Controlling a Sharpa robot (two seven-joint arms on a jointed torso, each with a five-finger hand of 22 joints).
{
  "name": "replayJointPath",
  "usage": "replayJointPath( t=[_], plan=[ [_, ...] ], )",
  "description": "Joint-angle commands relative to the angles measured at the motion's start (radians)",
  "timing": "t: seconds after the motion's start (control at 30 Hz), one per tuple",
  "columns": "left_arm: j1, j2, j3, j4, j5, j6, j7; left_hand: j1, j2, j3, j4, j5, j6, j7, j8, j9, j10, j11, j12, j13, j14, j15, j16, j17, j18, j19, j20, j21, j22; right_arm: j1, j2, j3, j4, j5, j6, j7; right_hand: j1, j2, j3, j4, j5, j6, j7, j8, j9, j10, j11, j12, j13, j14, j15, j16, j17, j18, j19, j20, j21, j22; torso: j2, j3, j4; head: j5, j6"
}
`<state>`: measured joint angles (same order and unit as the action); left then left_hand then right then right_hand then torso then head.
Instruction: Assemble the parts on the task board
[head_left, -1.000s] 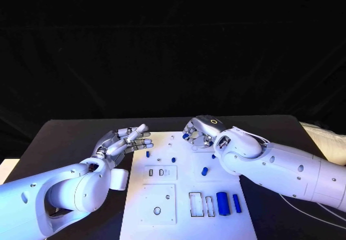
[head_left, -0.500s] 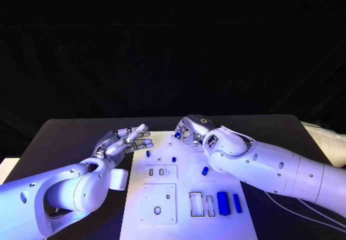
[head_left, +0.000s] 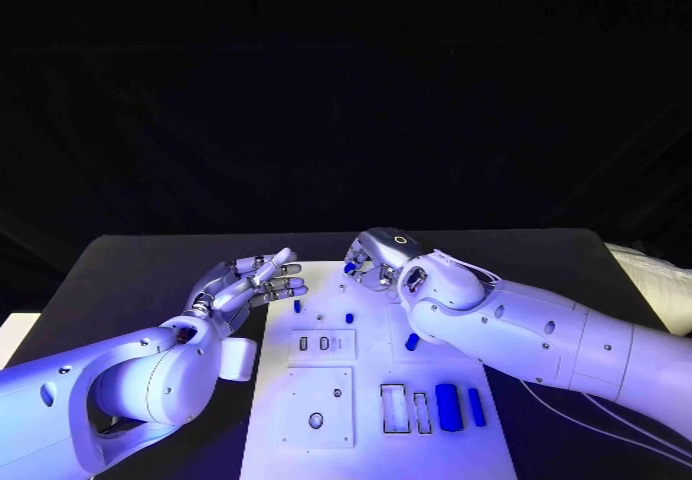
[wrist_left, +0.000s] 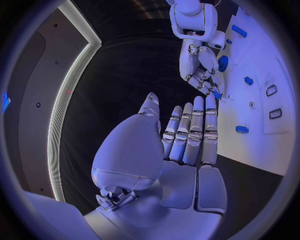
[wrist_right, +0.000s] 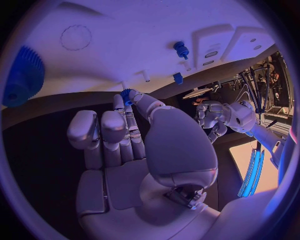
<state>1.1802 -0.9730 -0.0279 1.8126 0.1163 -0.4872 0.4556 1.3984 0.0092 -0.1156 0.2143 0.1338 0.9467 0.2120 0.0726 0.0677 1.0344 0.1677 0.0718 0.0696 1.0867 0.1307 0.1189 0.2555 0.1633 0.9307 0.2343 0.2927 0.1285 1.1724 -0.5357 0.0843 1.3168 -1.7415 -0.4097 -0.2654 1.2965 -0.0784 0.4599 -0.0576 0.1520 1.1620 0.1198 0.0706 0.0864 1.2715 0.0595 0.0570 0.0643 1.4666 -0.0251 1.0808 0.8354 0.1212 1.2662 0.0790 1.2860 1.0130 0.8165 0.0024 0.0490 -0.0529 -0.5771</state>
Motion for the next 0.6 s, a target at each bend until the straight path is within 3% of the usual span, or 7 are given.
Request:
replayJointPath(
  t=[0.03, 0.37, 0.6],
  plan=[
    [0.001, 0.002, 0.001, 0.002, 0.003, 0.021, 0.004, 0.001, 0.012, -0.007, -0.002, -0.004, 0.004, 0.006, -0.004, -0.001, -0.005, 0.005, -0.003, -0.001, -0.009, 0.000, -0.008, -0.001, 0.014, -0.005, 0.001, -0.004, -0.002, 0.002, 0.009, 0.000, -0.008, -0.010, 0.033, -0.027, -0.001, -0.013, 0.001, 0.008, -0.007, -0.001, 0.005, -0.001, 0.001, -0.009, 0.001, 0.005, 0.001, 0.007, 0.004, 0.004, -0.004, -0.011, -0.003, 0.006, 0.002, -0.001, 0.000, 0.0008, -0.0002, 0.001, -0.002],
    [0.002, 0.003, 0.001, 0.005, 0.003, 0.024, 0.003, 0.004, 0.014, -0.008, -0.006, -0.004, 0.002, 0.008, -0.005, -0.002, -0.008, 0.006, -0.004, -0.001, -0.013, 0.001, -0.010, -0.002, 0.015, -0.010, 0.002, -0.006, -0.003, 0.004, 0.031, -0.001, -0.034, -0.005, 0.071, -0.055, -0.004, -0.019, 0.001, 0.013, -0.008, -0.005, 0.006, -0.004, 0.000, -0.015, 0.003, 0.004, 0.000, 0.005, 0.005, 0.002, -0.008, -0.010, -0.006, 0.007, 0.001, -0.003, 0.003, 0.0004, 0.0013, 0.003, -0.004],
    [0.002, 0.001, 0.002, 0.006, 0.003, 0.024, 0.002, 0.005, 0.014, -0.008, -0.007, -0.004, 0.002, 0.008, -0.005, -0.002, -0.008, 0.007, -0.004, -0.001, -0.014, 0.002, -0.010, -0.002, 0.015, -0.011, 0.003, -0.006, -0.003, 0.005, 0.037, -0.002, -0.043, -0.006, 0.083, -0.066, -0.005, -0.025, 0.002, 0.016, -0.009, -0.012, 0.008, -0.007, -0.001, -0.023, 0.005, 0.003, 0.000, 0.002, 0.007, -0.002, -0.015, -0.009, -0.010, 0.009, -0.001, -0.007, 0.003, 0.0014, -0.0013, 0.007, -0.005]
  ],
)
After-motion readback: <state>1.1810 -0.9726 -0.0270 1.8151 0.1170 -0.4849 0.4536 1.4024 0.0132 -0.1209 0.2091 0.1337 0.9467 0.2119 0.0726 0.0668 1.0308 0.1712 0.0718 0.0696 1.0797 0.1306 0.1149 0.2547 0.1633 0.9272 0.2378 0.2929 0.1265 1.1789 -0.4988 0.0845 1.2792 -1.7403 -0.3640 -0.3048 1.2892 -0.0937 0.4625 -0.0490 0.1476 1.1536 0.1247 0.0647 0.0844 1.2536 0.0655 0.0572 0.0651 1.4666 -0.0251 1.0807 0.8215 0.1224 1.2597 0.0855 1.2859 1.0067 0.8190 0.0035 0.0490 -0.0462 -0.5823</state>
